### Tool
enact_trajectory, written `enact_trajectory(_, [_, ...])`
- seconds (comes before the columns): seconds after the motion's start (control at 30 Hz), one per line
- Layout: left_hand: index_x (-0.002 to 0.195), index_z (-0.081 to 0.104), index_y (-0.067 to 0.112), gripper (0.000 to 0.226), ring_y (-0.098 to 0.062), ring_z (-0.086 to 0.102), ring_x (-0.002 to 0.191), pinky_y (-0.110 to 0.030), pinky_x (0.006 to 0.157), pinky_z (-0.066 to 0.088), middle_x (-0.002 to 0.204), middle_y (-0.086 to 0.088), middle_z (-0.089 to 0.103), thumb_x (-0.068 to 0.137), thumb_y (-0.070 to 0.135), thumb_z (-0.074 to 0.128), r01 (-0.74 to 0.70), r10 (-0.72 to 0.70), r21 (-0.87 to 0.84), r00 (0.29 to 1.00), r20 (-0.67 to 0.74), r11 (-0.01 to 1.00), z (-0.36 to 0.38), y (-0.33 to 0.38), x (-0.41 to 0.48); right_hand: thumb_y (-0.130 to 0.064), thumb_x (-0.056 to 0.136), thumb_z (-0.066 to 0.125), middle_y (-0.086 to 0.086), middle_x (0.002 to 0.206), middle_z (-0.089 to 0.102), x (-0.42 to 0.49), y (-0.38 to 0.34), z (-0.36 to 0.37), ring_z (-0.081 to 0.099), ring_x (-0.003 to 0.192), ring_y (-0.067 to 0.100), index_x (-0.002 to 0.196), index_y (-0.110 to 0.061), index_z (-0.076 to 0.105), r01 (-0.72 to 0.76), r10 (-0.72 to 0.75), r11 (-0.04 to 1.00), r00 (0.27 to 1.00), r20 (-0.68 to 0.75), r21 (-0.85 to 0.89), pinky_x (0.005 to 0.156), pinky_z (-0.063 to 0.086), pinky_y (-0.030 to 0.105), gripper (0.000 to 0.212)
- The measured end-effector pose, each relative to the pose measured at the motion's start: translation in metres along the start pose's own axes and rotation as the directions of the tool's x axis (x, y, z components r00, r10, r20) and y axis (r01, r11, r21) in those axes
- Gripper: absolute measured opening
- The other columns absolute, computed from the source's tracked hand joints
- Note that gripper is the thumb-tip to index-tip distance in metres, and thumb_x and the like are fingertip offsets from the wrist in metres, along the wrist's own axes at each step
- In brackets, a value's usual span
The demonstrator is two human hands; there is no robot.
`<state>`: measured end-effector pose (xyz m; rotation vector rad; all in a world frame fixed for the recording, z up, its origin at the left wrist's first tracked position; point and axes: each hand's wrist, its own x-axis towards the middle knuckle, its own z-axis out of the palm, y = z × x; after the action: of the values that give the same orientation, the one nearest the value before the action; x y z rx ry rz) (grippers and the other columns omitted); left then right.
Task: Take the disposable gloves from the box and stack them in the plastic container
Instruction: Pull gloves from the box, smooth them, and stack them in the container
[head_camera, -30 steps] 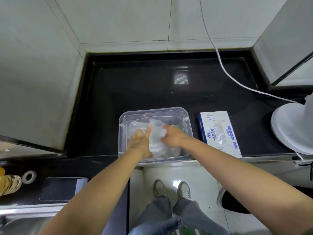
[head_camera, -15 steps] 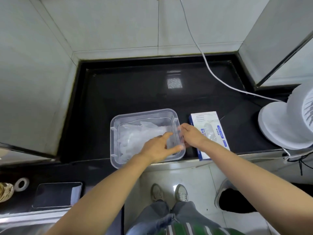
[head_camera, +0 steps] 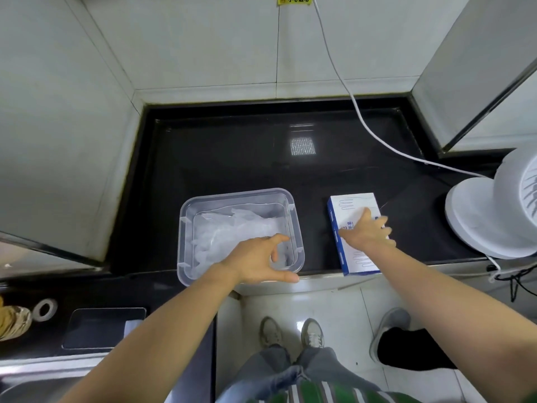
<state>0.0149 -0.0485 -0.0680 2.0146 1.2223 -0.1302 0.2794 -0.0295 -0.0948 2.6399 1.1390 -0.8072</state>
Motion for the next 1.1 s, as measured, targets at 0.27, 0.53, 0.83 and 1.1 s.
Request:
enact_trajectory(0.27, [0.107,0.066,0.034,0.026,-0.01,0.055,0.085,-0.026,0.074,0.044,0.096,0.012,0.06,0.082,0.04,0.065,-0.145,0.149,0.218,0.989,-0.004,0.965,-0.01,-0.008,-0.011,-0.062,0.083,0.062,0.011,0.142,0.024,-0.044,-0.038,0.037,0.032,0.128,0.032,0.148,-0.029,0.014,0.218,-0.219,0.975,0.976,-0.017,-0.046,0.097,0.037,0.05,0.087])
enact_trajectory(0.53, [0.105,0.064,0.032,0.036,-0.01,0.056,0.086,-0.025,0.072,0.041,0.1,0.011,0.058,0.081,0.059,0.06,-0.078,0.098,0.283,0.994,-0.057,0.956,-0.007,-0.013,-0.026,-0.057,0.081,0.067,0.009,0.145,0.021,-0.051,-0.041,0.042,0.03,0.13,0.029,0.148,-0.032,0.011,0.33,-0.332,0.943,0.942,0.043,0.042,0.098,0.039,0.045,0.091])
enact_trajectory(0.83, [0.106,0.054,0.018,0.017,-0.025,0.059,0.074,-0.04,0.069,0.05,0.092,-0.001,0.061,0.09,0.019,0.049,-0.239,0.221,0.014,0.872,-0.436,0.971,0.03,0.079,-0.013,-0.026,0.09,0.059,0.011,0.144,0.028,-0.046,-0.016,0.026,0.037,0.126,0.029,0.141,-0.024,0.037,0.465,-0.465,0.885,0.885,-0.004,-0.037,0.094,0.043,0.04,0.056])
enact_trajectory(1.1, [0.155,-0.01,0.015,0.081,-0.032,0.053,0.119,-0.037,0.088,0.044,0.144,-0.014,0.041,0.098,0.013,0.047,0.326,-0.374,-0.268,0.915,-0.153,0.907,0.076,0.087,0.033,-0.016,0.084,0.072,0.0,0.134,0.043,-0.039,0.009,0.033,0.048,0.112,0.019,0.12,-0.026,0.069,0.648,-0.632,0.749,0.761,-0.143,0.139,0.09,0.051,0.036,0.038])
